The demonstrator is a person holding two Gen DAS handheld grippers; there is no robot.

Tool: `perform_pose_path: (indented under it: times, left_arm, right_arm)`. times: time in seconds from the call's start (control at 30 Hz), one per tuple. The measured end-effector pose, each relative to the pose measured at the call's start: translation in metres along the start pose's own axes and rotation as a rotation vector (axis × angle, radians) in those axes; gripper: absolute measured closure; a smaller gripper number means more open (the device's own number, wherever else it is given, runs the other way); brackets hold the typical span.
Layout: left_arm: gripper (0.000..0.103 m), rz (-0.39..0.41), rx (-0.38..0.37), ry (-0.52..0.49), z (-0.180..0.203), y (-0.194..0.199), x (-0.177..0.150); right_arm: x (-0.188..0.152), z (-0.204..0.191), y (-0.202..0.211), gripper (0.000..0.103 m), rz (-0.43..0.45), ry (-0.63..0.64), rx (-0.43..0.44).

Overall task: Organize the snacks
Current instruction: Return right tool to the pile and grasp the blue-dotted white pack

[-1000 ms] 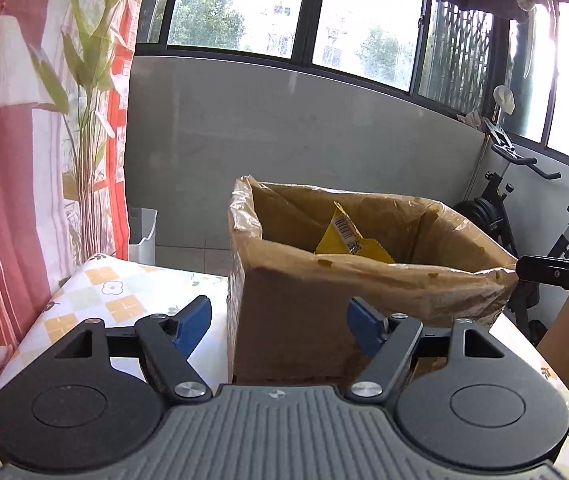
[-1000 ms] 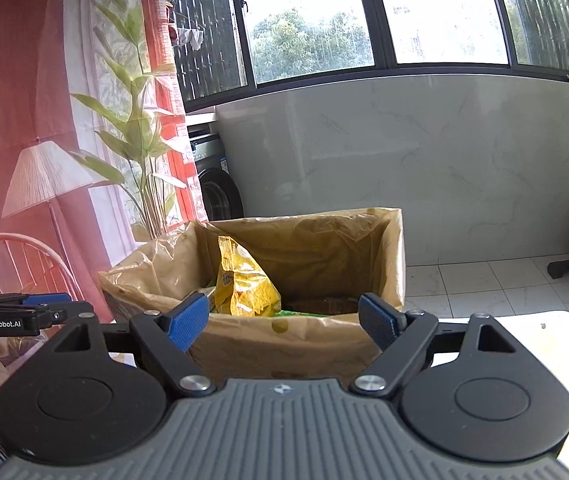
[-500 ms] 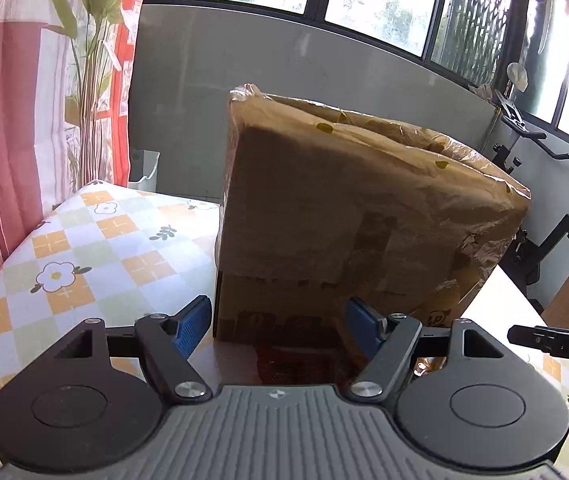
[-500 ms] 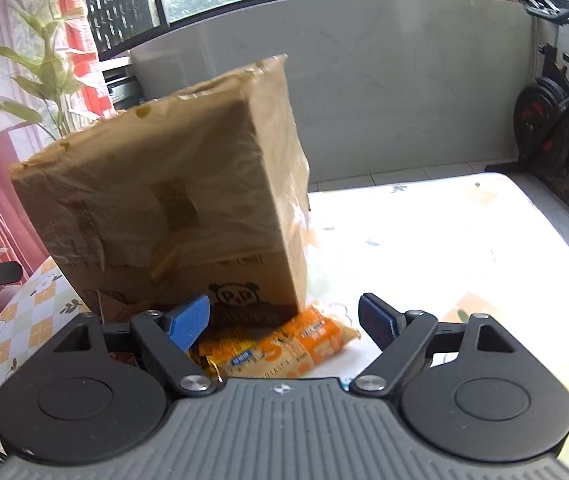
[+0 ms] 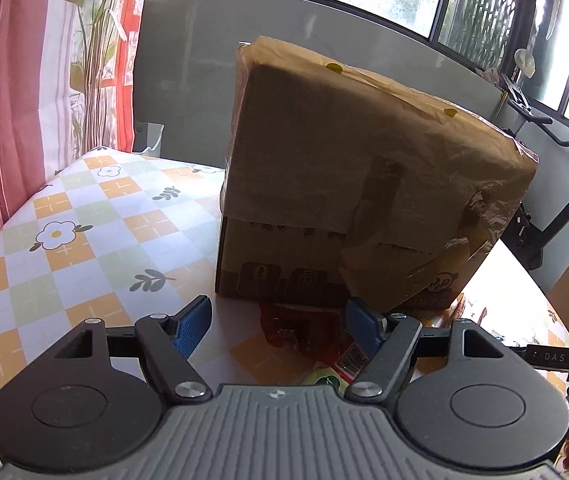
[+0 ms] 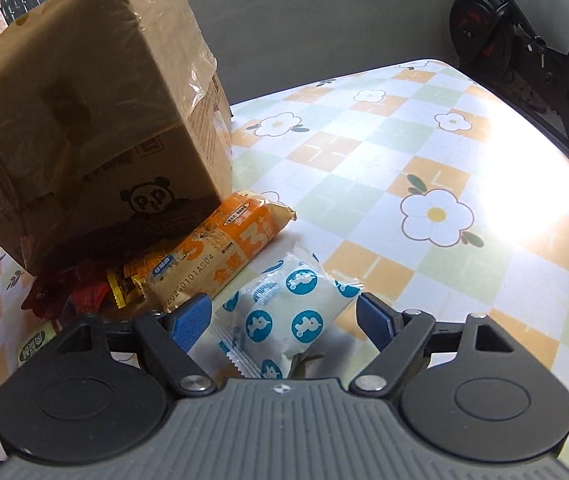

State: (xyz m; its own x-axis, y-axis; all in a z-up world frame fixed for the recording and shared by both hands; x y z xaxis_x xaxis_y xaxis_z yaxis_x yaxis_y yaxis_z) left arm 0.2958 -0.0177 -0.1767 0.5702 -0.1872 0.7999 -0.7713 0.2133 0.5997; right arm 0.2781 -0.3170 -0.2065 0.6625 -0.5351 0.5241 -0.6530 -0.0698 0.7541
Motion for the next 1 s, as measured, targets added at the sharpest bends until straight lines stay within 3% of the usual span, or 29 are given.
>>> perform_pose_path:
  times: [0.23,0.33,0.47,0.63,0.8,1.0]
  left_arm:
    - [0.027,-0.012,-0.007,-0.008,0.002,0.001,-0.005]
    - [0.027,-0.016,-0.017,-0.009,0.004,0.001,-0.006]
    - [0.027,-0.023,-0.025,-0.015,0.006,0.000,-0.008]
    - [0.027,-0.033,-0.037,-0.009,0.006,-0.001,-0.012]
    - [0.027,-0.050,-0.044,-0.007,0.008,-0.004,-0.015]
    - [0.028,-0.059,-0.057,-0.017,0.011,-0.005,-0.018]
  right_arm:
    - [-0.003,-0.011,-0.013,0.022,0.043,0.100,-0.046]
    - [-0.009,-0.016,-0.014,0.029,0.038,0.144,-0.035]
    - [-0.018,-0.021,-0.007,0.043,0.020,0.166,0.033]
    - [-0.034,-0.026,0.009,0.047,-0.014,0.181,0.138]
    - [-0.064,-0.046,0.014,0.049,-0.083,0.277,0.246]
    - [-0.074,-0.073,0.006,0.049,-0.106,0.379,0.326]
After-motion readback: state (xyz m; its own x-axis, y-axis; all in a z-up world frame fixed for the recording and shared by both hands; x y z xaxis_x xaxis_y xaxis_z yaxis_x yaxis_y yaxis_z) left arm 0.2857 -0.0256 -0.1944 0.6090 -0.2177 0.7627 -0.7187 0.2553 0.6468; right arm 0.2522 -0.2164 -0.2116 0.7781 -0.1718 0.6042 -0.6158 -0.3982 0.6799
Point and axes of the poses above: each gripper's, at about its wrist camera, not at the fingertips, and y roughly against the way its jaws point, z to its right, x to its top, the point moved 5 cm from there along -y, roughly the way its jaws point, and after that the axes turned 15 degrees about -y, right-handed, at the moved point
